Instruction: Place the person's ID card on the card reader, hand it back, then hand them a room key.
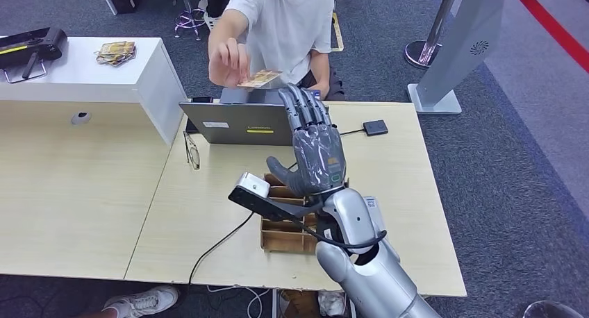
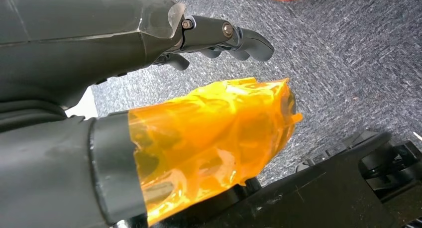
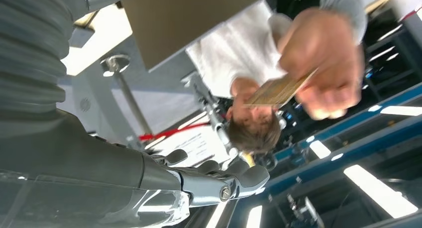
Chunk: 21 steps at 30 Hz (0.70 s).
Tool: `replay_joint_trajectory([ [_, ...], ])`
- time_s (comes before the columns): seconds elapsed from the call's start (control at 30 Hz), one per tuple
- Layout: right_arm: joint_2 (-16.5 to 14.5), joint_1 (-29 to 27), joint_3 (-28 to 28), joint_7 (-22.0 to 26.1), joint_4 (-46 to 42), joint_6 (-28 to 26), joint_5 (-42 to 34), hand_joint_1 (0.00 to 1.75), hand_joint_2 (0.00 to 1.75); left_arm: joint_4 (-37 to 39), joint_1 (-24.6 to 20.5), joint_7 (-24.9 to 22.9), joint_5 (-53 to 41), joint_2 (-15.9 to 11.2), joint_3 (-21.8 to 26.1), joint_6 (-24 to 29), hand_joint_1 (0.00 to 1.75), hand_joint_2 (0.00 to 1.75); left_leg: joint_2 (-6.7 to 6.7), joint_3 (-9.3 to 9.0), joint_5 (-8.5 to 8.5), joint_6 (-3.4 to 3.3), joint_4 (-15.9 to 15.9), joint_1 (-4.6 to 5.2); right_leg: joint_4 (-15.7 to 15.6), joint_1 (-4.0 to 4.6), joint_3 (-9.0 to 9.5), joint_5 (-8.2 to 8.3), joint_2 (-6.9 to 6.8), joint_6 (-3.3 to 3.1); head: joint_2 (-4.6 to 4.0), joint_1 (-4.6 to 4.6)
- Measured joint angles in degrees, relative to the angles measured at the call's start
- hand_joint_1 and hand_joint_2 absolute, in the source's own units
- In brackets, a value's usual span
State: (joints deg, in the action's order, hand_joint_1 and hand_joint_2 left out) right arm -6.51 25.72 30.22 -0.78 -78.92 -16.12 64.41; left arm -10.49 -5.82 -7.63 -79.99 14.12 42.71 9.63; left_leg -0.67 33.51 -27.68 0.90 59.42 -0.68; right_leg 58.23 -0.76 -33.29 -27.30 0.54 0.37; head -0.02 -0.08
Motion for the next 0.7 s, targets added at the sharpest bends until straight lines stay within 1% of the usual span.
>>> replay_joint_trajectory([
  [0.13,0.59,-0.28,0.82,1.63,-0.9,2.33,-2.94,0.0,1.75,0.0,-0.01,0.01,0.4,-0.02,0.04,-0.07,0.0,0.0,0.0,0.0,0.0,0.0,0.0,0.0,0.0,0.0,0.0,0.0,0.0,0.0,0.0,0.0],
  [0.33,1.57,-0.26,2.36,2.25,-1.57,4.81,-5.86,0.0,1.75,0.0,-0.01,0.02,0.79,-0.05,0.11,-0.18,0.0,0.0,0.0,0.0,0.0,0.0,0.0,0.0,0.0,0.0,0.0,0.0,0.0,0.0,0.0,-0.01],
  [0.5,2.62,-0.25,3.39,2.34,-1.19,5.37,-6.29,0.0,1.75,0.0,-0.01,0.01,0.86,-0.09,0.15,-0.17,0.0,0.0,0.0,0.0,0.0,0.0,0.0,0.0,0.0,0.0,0.0,0.0,0.0,0.0,0.0,0.01],
  [0.7,3.78,-0.24,4.45,1.49,1.23,5.49,-5.27,0.0,1.75,0.0,-0.01,0.01,1.02,-0.09,0.19,-0.06,0.0,0.0,0.0,0.01,0.0,0.0,0.0,0.0,0.0,0.0,0.0,0.0,-0.01,0.0,0.0,0.0],
])
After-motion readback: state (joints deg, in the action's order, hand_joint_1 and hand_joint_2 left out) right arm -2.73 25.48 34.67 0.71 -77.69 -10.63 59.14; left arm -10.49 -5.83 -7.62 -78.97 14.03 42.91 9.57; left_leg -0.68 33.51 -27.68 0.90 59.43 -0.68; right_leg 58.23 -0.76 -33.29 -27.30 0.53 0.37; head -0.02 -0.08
